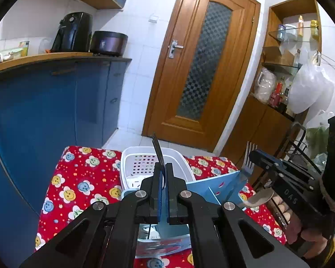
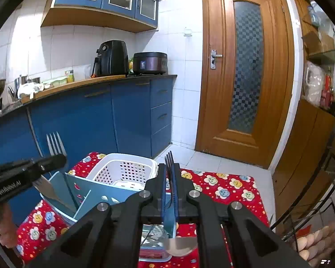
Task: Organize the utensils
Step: 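Lower the forks into the blue box and open both tools, then withdraw both tools from the box back over the wooden chopsticks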
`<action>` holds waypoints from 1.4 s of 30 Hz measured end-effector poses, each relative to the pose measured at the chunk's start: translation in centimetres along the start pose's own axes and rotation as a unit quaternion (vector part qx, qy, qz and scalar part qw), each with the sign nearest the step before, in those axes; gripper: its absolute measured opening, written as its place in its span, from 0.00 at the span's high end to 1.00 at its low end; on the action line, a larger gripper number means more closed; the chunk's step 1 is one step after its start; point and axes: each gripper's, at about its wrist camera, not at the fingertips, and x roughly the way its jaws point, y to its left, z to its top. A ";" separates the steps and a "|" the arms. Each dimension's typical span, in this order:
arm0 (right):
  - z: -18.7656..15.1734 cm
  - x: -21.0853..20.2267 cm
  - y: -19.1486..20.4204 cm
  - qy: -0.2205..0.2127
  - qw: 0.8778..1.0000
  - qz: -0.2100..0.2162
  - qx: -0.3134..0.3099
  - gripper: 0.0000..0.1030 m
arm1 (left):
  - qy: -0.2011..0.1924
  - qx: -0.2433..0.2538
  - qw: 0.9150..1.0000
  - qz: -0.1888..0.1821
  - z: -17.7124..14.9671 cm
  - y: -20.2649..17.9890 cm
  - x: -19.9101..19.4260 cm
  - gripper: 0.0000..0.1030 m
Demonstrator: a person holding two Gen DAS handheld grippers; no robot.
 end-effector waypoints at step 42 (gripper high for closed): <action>-2.2 -11.3 0.3 -0.015 0.991 0.109 0.075 0.59 | 0.005 0.036 0.999 0.009 -2.6 -2.7 -11.7 0.57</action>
